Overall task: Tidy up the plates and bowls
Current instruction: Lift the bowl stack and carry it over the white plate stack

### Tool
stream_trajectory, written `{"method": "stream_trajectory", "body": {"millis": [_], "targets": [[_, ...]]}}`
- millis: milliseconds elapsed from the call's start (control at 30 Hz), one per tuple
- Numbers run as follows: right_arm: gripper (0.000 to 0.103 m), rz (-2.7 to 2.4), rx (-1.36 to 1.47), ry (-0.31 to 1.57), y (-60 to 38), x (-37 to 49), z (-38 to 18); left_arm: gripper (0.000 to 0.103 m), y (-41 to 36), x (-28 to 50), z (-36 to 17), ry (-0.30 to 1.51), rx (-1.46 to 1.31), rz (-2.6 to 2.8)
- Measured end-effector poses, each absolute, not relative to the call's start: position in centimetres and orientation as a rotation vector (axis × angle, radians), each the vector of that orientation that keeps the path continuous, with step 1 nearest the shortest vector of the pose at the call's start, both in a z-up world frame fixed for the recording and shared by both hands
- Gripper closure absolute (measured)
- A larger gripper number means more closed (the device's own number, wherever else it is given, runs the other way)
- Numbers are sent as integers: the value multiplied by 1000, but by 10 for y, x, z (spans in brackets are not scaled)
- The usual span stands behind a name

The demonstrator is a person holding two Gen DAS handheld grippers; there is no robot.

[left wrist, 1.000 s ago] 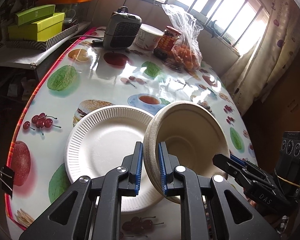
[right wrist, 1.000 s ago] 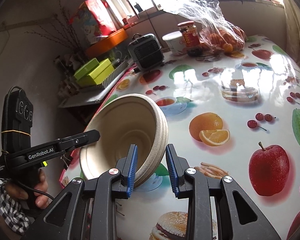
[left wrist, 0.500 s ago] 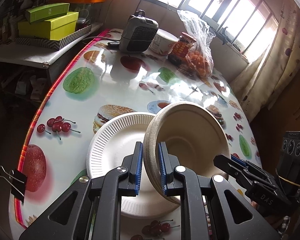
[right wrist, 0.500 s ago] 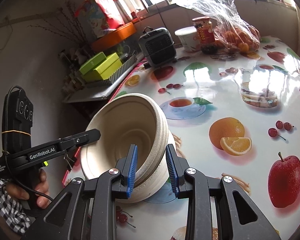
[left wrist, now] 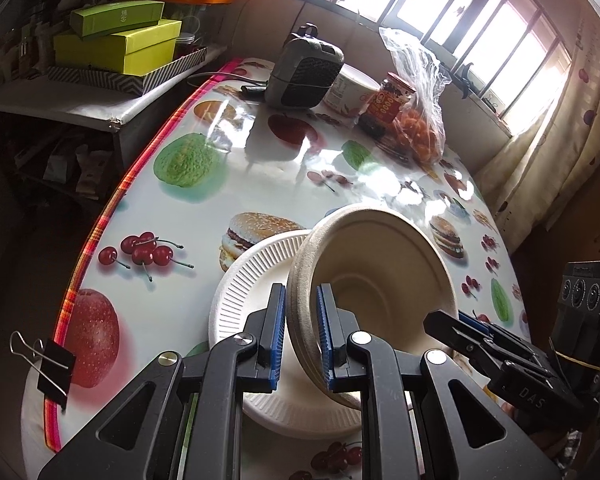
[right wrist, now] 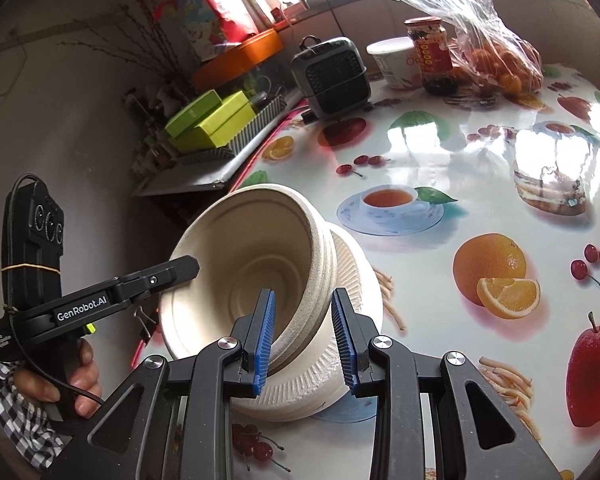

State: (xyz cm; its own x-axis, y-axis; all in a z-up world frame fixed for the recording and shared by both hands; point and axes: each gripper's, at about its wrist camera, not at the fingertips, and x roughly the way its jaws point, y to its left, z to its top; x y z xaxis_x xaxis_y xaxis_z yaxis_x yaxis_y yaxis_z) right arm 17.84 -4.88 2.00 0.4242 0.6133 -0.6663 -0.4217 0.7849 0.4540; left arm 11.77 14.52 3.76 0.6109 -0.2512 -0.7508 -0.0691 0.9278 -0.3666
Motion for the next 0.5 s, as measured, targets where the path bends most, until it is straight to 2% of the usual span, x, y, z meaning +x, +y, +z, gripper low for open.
{"method": "stream_trajectory", "body": {"millis": [500], "targets": [[74, 651, 218, 949, -43, 187, 16, 87, 151, 123, 26, 940, -402, -97]]}}
